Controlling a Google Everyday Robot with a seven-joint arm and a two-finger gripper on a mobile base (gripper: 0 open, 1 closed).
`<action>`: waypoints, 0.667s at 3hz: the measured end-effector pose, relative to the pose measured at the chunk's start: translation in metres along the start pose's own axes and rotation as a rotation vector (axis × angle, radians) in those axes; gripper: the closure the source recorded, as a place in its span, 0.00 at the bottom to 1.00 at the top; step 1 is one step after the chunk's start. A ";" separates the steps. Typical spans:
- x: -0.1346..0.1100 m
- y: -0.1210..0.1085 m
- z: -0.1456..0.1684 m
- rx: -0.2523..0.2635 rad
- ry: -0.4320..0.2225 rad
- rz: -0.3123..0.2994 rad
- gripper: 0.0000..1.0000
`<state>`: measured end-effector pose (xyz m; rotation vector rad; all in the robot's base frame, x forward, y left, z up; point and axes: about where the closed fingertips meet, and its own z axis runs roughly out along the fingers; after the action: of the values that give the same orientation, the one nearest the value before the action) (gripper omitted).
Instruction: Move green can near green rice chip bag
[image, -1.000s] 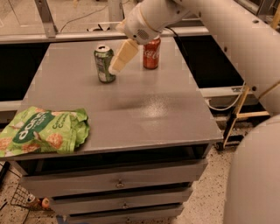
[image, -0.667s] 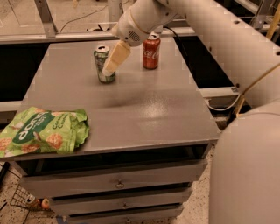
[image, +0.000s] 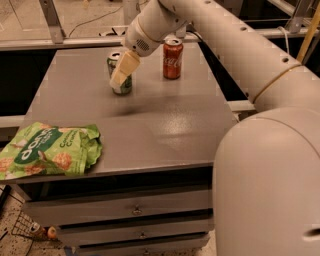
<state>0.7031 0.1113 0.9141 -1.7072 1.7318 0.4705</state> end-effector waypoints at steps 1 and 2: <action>-0.001 -0.002 0.012 -0.023 -0.002 0.004 0.25; -0.013 0.000 0.024 -0.055 -0.028 -0.020 0.56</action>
Offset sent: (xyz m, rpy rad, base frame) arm 0.0078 0.0351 -0.0060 0.0340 0.0260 0.0794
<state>0.7071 0.1372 0.9059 -1.7463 1.6943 0.5350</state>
